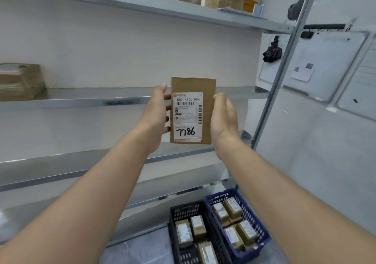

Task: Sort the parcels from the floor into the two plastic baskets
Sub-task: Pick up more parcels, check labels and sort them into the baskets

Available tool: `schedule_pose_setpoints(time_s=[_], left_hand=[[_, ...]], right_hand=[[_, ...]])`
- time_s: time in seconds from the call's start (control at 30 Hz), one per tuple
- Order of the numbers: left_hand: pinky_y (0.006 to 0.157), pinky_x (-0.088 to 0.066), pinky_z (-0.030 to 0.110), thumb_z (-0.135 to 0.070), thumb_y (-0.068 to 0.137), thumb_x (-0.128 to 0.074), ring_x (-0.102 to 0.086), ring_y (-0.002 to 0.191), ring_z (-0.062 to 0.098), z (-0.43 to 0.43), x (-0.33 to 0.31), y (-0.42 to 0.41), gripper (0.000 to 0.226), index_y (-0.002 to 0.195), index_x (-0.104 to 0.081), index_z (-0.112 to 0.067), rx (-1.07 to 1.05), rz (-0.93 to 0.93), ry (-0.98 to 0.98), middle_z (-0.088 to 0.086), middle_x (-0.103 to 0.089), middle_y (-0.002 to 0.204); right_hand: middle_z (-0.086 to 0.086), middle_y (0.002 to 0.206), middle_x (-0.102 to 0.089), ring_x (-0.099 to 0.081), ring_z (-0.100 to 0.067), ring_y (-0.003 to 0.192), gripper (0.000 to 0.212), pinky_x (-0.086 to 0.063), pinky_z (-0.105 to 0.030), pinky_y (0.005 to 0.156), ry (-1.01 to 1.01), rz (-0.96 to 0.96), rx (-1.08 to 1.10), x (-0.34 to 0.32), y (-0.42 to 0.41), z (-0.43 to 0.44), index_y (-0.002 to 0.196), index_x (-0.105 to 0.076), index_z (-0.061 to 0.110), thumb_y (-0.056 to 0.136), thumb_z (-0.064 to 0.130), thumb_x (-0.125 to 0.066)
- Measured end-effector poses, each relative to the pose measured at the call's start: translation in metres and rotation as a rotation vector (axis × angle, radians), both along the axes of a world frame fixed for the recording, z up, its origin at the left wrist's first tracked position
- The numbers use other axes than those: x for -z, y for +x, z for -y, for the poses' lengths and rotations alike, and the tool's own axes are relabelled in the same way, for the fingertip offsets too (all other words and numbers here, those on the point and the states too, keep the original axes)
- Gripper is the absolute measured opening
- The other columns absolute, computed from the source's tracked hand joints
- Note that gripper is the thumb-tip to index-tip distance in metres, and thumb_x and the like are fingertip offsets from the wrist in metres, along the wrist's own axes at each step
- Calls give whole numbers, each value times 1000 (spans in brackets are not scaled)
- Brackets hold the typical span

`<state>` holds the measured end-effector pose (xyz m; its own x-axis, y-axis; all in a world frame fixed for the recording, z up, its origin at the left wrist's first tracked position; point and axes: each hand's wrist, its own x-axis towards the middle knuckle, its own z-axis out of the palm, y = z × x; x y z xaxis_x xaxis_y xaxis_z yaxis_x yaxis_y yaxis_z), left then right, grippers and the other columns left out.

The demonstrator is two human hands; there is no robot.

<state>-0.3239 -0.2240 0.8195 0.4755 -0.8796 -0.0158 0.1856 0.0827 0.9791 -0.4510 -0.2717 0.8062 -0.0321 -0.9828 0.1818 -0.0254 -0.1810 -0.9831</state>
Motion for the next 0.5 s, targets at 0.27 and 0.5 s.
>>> schedule_pose_setpoints(time_s=[0.27, 0.5], left_hand=[[104, -47, 58, -65, 96, -36, -70, 108, 32, 112, 52, 34, 52, 98, -66, -22, 66, -86, 67, -5, -76, 72], [105, -47, 59, -64, 97, -37, -69, 111, 32, 183, 85, 59, 49, 97, -65, -25, 118, -144, 112, -4, -76, 77]], right_hand=[[1, 109, -71, -65, -17, 101, 33, -49, -37, 80, 25, -160, 57, 43, 25, 100, 110, -64, 26, 105, 50, -40], [1, 103, -74, -66, -20, 93, 41, -51, -38, 78, 116, -179, 97, 68, 50, 169, 108, -66, 23, 98, 51, -38]])
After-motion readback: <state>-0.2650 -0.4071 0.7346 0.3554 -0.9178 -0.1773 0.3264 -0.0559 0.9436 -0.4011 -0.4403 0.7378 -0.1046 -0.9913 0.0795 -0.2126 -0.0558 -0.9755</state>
